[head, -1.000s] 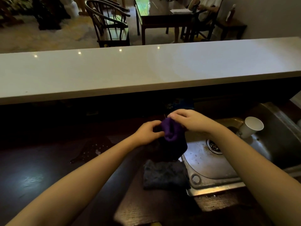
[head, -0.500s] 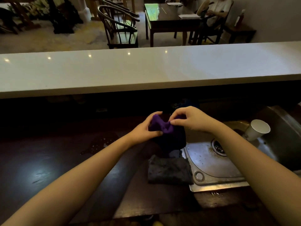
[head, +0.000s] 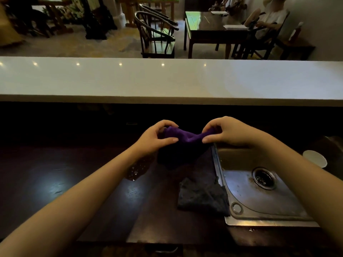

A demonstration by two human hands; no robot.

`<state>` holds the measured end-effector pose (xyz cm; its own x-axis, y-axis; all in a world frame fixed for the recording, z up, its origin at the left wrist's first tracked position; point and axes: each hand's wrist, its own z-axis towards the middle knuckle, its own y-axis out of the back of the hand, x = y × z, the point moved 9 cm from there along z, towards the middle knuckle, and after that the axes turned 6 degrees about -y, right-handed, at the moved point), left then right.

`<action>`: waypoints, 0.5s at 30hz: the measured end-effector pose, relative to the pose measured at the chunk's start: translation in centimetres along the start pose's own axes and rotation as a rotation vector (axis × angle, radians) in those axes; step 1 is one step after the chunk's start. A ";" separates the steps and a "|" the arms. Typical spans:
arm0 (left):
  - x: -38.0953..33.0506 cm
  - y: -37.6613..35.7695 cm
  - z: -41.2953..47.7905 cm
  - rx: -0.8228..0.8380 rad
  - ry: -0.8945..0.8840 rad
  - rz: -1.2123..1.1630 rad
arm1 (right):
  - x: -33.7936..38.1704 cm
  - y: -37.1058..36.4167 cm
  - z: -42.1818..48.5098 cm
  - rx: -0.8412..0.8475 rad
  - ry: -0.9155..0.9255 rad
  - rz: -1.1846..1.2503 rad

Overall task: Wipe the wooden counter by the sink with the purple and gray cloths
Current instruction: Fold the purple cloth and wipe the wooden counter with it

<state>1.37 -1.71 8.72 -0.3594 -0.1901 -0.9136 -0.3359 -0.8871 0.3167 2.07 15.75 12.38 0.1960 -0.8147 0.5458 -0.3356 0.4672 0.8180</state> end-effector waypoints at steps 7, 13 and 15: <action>-0.6 3.0 -0.7 -0.049 0.078 0.025 | 0.0 2.3 0.4 -0.121 0.021 0.136; -0.1 3.4 -1.5 -0.079 0.178 -0.144 | 0.0 -0.4 1.5 -0.055 -0.065 0.508; 0.1 3.7 -1.6 -0.048 0.193 -0.104 | 0.2 -0.8 2.0 -0.067 -0.062 0.488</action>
<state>1.48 -5.63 9.38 -0.1504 -0.1692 -0.9740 -0.3187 -0.9244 0.2097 0.51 14.52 11.50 -0.0247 -0.5132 0.8579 -0.3139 0.8187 0.4808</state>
